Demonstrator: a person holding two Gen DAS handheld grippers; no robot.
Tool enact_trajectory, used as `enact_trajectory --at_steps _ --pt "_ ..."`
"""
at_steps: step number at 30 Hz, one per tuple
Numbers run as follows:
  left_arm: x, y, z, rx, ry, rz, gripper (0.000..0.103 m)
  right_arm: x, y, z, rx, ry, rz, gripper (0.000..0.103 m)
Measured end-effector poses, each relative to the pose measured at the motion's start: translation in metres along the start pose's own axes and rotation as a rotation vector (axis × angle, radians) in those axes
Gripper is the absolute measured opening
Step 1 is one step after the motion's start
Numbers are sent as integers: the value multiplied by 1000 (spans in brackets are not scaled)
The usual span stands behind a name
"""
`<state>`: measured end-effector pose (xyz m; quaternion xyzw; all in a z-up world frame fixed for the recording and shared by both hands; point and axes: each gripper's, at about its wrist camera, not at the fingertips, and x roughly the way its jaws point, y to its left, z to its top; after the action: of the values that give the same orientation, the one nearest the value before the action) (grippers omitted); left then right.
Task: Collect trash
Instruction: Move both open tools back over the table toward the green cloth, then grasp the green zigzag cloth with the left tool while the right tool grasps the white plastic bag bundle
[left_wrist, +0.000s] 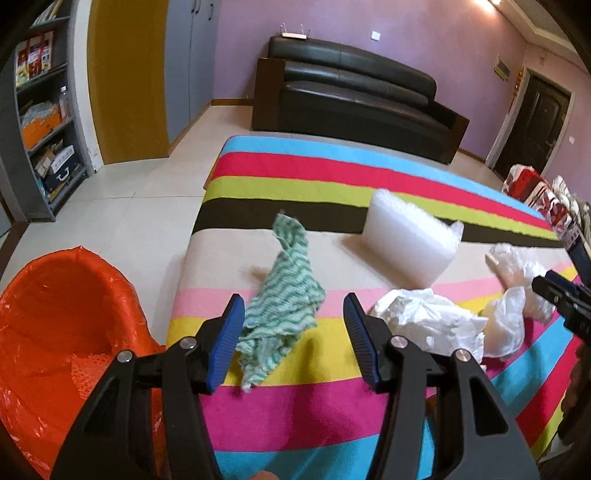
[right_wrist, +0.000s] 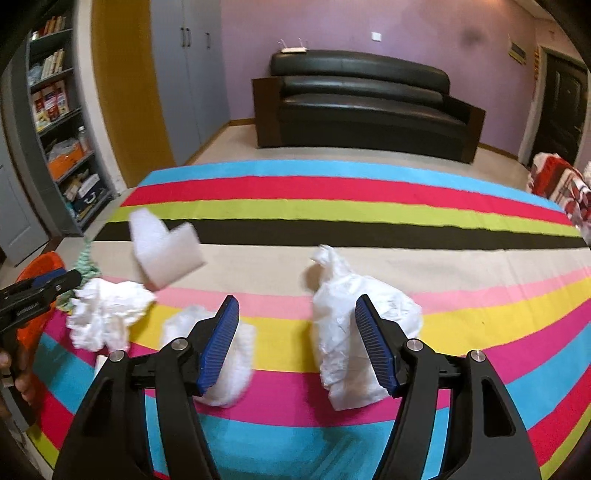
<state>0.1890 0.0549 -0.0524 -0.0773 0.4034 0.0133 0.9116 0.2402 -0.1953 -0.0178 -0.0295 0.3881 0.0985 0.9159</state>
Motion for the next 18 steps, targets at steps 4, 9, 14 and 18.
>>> enact_trajectory --at_steps 4,9,14,18 --pt "5 -4 -1 14 13 7 52 7 -10 -2 4 8 -36 63" --pt "9 -6 -3 28 24 17 51 3 -19 1 35 -3 -41 63" --pt "10 -5 -3 28 26 29 50 3 -26 3 42 -3 -59 64" --pt "11 -6 -3 34 32 43 50 11 -30 0 44 26 -78 64"
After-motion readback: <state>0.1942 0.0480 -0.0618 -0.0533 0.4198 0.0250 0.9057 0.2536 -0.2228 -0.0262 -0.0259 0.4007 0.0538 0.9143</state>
